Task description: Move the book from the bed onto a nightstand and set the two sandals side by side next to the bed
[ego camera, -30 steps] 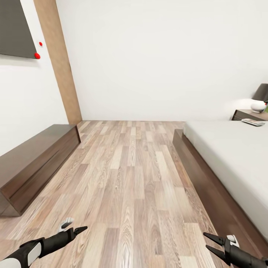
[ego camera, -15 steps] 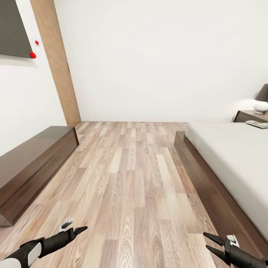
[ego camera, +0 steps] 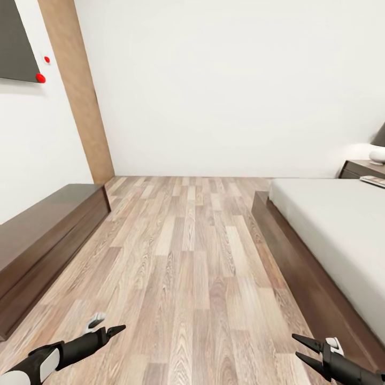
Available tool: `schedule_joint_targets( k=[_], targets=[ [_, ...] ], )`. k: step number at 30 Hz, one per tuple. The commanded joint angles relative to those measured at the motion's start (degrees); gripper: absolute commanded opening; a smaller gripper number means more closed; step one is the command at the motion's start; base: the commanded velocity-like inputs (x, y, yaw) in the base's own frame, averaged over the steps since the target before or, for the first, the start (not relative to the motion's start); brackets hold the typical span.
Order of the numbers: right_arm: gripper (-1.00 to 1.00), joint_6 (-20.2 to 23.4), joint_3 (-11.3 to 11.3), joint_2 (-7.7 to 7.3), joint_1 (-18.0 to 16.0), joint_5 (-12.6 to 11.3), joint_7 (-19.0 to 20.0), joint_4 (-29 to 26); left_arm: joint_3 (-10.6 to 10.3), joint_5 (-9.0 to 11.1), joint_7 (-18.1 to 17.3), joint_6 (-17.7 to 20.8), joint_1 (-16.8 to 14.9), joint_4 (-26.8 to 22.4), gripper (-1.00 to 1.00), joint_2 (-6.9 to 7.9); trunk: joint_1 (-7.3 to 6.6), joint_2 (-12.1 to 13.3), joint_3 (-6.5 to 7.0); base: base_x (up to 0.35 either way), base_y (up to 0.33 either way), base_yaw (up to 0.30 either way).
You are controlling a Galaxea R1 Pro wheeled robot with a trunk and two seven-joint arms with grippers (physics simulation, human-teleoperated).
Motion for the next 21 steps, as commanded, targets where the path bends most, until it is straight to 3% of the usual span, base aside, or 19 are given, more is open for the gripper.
schedule_joint_targets(
  k=[1,21],
  targets=[
    [1.0,0.5,0.46,-0.05,-0.04,-0.6,0.09,0.01,-0.16,0.58,-0.11,0.6,-0.02,0.0,1.0,0.02,0.01,-0.02,-0.05,0.198,0.0,0.0],
    [1.0,-0.51,0.29,-0.05,-0.04,-0.6,0.13,0.01,-0.15,0.58,-0.11,0.6,-0.03,0.0,1.0,-0.06,0.01,-0.02,-0.05,0.198,0.0,0.0]
  ],
)
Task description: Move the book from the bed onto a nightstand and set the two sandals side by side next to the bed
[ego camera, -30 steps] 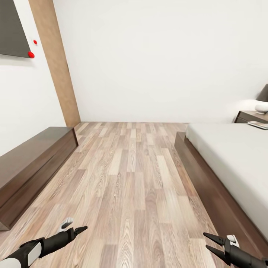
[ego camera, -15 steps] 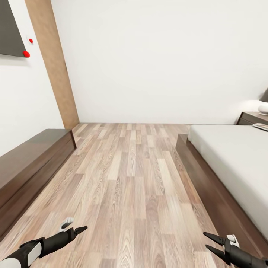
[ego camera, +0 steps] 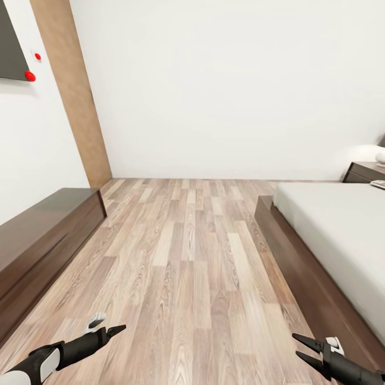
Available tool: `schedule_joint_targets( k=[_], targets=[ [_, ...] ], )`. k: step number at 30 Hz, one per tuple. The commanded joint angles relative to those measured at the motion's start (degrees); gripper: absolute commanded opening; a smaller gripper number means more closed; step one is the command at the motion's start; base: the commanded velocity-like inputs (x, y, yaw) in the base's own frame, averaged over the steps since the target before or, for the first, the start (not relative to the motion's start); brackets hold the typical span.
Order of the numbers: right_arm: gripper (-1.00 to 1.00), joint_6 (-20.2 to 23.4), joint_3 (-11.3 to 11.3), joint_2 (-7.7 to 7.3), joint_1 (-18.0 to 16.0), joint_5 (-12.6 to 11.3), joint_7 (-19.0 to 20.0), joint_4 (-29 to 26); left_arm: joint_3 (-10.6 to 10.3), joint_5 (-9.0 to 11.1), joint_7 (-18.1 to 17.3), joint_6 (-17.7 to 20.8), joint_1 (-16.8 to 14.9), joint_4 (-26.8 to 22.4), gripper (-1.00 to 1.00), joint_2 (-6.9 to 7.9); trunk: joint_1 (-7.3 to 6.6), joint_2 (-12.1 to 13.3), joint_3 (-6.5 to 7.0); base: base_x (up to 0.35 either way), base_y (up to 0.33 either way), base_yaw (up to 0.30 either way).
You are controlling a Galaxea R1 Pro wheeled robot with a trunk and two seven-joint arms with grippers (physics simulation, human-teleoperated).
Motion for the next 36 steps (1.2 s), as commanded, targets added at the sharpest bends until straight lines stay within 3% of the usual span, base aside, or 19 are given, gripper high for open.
schedule_joint_targets(
  k=[1,36],
  targets=[
    [1.0,0.44,0.47,-0.05,-0.04,-0.58,0.08,0.01,-0.14,0.58,-0.11,0.6,-0.02,0.0,1.0,0.02,0.01,-0.02,-0.05,0.198,0.0,0.0],
    [1.0,0.27,0.59,-0.02,-0.04,-0.7,0.04,0.01,-0.19,0.58,-0.11,0.6,-0.01,0.0,1.0,-0.07,0.01,-0.02,-0.05,0.198,0.0,0.0]
  ],
)
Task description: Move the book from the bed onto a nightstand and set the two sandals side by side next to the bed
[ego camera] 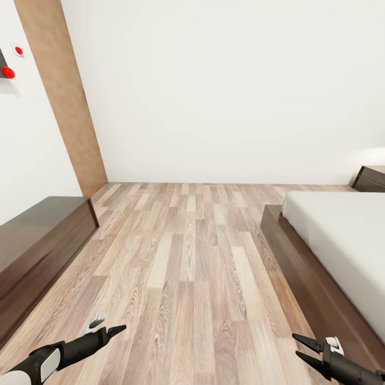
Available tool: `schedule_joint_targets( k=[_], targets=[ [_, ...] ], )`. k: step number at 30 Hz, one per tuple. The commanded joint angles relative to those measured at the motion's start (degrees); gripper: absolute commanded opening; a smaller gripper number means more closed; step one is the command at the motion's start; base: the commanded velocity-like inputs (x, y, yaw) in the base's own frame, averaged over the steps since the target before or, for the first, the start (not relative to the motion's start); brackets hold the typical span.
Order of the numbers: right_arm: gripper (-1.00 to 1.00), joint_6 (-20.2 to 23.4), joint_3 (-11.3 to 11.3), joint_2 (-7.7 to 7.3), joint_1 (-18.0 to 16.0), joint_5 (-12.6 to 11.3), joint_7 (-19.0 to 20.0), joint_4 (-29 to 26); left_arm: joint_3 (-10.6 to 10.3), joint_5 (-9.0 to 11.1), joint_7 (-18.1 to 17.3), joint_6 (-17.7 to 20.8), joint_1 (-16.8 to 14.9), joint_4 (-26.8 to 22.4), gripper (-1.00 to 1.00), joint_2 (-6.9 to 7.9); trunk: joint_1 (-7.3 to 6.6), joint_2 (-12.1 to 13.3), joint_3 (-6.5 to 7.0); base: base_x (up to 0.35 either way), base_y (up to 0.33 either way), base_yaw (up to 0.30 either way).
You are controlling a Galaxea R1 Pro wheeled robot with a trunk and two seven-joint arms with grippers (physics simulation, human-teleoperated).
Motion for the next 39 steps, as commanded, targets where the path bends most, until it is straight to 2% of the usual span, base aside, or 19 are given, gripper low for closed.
schedule_joint_targets(
  k=[1,31,35,39],
  targets=[
    [1.0,0.51,0.46,-0.03,-0.04,-0.6,0.09,0.01,-0.15,0.58,-0.11,0.6,-0.02,0.0,1.0,0.02,0.01,-0.02,-0.05,0.198,0.0,0.0],
    [1.0,0.6,0.26,-0.01,-0.04,-0.93,0.09,0.01,-0.15,0.56,-0.11,0.6,-0.02,0.0,1.0,-0.04,0.01,-0.02,-0.05,0.196,0.0,0.0],
    [1.0,0.55,0.05,0.18,-0.03,-1.33,0.03,0.3,-0.15,0.56,-0.11,0.6,-0.02,0.0,1.0,-0.05,0.01,-0.02,-0.05,0.188,0.0,0.0],
    [1.0,0.53,-0.1,0.48,-0.04,-2.79,0.01,0.53,-0.15,0.57,-0.11,0.6,-0.02,0.0,1.0,-0.06,0.01,-0.02,-0.05,0.188,0.0,0.0]
  ],
)
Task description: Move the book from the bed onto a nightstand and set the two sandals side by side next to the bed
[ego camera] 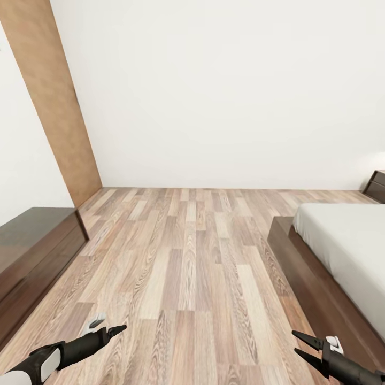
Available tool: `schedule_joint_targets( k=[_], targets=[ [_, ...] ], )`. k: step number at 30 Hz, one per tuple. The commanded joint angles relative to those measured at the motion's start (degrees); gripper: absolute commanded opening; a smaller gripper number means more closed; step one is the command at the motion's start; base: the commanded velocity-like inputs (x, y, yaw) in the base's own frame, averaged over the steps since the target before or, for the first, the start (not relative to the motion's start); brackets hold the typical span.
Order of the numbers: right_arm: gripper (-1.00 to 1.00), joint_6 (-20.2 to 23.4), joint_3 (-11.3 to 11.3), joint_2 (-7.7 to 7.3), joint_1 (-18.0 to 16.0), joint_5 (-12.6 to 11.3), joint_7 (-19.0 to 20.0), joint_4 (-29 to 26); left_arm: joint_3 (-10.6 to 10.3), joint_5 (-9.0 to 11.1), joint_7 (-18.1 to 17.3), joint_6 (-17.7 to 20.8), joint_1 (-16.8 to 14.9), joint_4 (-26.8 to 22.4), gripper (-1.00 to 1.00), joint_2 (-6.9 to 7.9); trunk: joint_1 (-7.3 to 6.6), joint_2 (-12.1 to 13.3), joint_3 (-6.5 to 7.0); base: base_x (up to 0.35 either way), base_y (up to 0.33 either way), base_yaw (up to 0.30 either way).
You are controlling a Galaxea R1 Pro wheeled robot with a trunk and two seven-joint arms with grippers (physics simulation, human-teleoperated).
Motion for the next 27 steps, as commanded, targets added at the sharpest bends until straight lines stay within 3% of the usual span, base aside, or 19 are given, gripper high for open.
schedule_joint_targets(
  k=[1,8,27],
  targets=[
    [1.0,0.52,0.48,0.01,-0.04,-1.14,0.09,0.05,-0.17,0.58,-0.11,0.6,-0.02,0.0,1.0,0.02,0.01,-0.02,-0.05,0.187,0.0,0.0],
    [1.0,0.47,0.69,0.39,-0.04,-4.18,0.08,0.16,-0.2,0.58,-0.11,0.6,-0.02,0.0,1.0,-0.05,0.01,-0.02,-0.05,0.186,0.0,0.0],
    [1.0,-1.34,0.86,0.53,-0.04,-5.04,0.08,0.1,-0.24,0.58,-0.11,0.6,-0.02,0.0,1.0,-0.08,0.01,-0.02,-0.05,0.177,0.0,0.0]
  ],
)
